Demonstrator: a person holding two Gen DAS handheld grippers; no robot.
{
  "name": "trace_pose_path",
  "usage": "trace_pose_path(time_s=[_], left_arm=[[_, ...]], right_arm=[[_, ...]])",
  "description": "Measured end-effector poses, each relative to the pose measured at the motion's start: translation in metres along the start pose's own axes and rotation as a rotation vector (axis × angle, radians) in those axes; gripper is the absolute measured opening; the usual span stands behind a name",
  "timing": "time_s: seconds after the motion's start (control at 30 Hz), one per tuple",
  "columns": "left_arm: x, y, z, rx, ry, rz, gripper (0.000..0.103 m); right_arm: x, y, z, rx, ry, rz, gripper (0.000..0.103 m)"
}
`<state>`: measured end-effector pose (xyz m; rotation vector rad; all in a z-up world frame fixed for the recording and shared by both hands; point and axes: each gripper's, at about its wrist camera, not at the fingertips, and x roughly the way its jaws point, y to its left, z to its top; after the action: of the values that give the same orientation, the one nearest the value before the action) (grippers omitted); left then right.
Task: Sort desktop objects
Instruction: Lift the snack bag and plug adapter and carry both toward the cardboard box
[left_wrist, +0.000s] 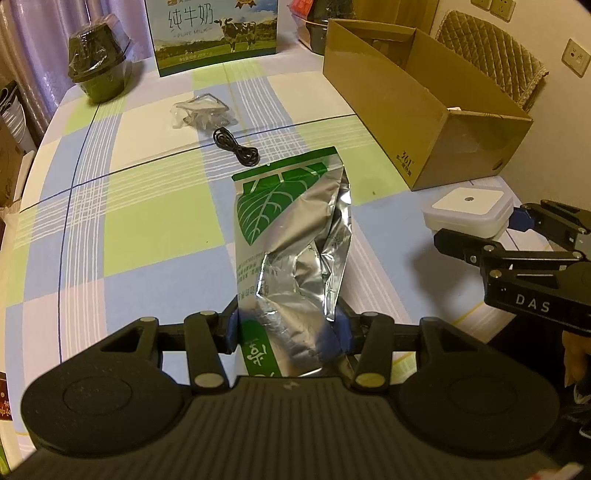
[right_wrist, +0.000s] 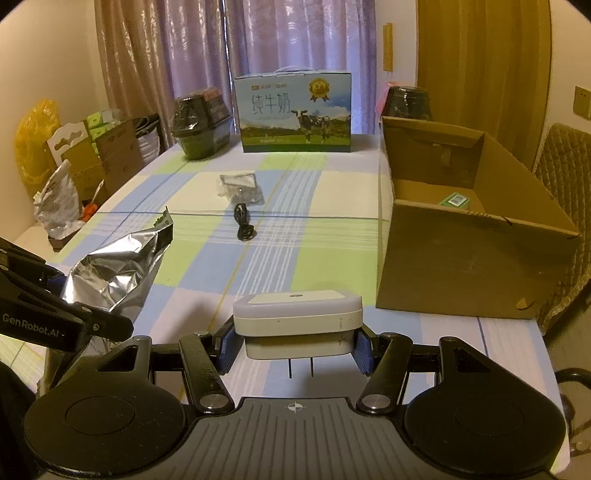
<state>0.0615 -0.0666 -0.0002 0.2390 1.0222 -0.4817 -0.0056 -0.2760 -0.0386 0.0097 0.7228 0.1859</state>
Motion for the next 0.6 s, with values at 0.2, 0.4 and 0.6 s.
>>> trace_pose_path(time_s=[0.2,0.4,0.6], left_arm=[[0.000,-0.005,0.007,0.009,-0.006,-0.012,0.044],[0.002,-0.015,0.014,0.029,-0.013,-0.031,0.044],[0.002,-0.026,0.027,0.049,-0.030,-0.053,0.044]], right_arm=[[-0.005,-0.007,0.002,0.015,-0.010,-0.011,0.057],[-0.011,-0.018,0.004,0.033,-0.024,-0.031,0.057],[-0.015,-0.032,0.011,0.055,-0.043,-0.057,0.057]])
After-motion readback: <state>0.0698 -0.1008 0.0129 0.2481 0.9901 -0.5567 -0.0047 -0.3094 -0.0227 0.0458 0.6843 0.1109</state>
